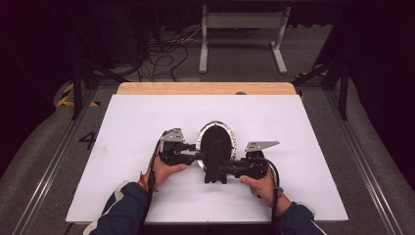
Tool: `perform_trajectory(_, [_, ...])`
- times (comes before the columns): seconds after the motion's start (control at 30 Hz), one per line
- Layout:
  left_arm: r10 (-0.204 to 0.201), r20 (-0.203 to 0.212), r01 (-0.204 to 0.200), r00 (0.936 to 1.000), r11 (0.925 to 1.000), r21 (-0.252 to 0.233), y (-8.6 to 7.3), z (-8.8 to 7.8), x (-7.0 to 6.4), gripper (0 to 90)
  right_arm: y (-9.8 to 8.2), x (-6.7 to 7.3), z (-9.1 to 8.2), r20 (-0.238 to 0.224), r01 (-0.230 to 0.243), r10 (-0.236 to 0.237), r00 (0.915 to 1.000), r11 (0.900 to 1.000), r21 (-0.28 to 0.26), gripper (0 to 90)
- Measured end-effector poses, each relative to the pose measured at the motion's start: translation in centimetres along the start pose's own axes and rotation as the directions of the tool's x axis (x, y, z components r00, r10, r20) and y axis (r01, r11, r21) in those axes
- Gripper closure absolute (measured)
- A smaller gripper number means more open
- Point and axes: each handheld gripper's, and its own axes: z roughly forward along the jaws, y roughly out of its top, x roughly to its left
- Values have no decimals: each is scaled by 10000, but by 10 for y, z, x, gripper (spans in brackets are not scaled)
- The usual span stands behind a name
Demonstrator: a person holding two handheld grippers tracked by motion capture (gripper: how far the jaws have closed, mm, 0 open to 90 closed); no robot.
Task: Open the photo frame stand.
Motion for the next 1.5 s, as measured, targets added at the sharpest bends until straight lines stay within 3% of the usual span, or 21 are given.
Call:
perform_trajectory(0.17, [343,-198,-347,9992,9993,-172,2,-5,-5,617,2,1,-2,78,82,-82,9999,10000,5,699])
perform_trajectory(0.27, [940,-172,-945,9954,9950,-309,3,-9,-9,645,0,1,-3,175,139,-140,9997,9999,58,735])
perform_trajectory(0.43, [1037,296,-1024,9942,9938,-435,2,-10,-12,682,-1,1,-5,299,72,-74,9995,9999,80,771])
perform_trajectory(0.73, [1372,662,-1379,9883,9904,55,-1,-4,-18,683,-1,2,-6,475,134,-137,9988,9999,76,781])
perform_trajectory(0.83, [1544,567,-1566,9864,9870,359,-1,1,-23,661,-1,1,-6,567,124,-127,9983,9999,51,779])
perform_trajectory(1.1, [1785,245,-1794,9836,9829,424,0,3,-28,650,-1,4,-8,643,286,-288,9975,9996,49,775])
perform_trajectory(1.27, [2040,-356,-2023,9783,9782,463,3,3,-33,659,1,6,-10,635,199,-199,9978,9998,6,774])
perform_trajectory(1.4, [2010,-768,-1989,9766,9795,330,4,4,-33,667,3,7,-11,725,170,-163,9972,9998,-87,773])
perform_trajectory(1.5, [2261,-1210,-2238,9666,9741,319,6,6,-34,667,4,6,-11,786,121,-108,9969,9998,-159,772])
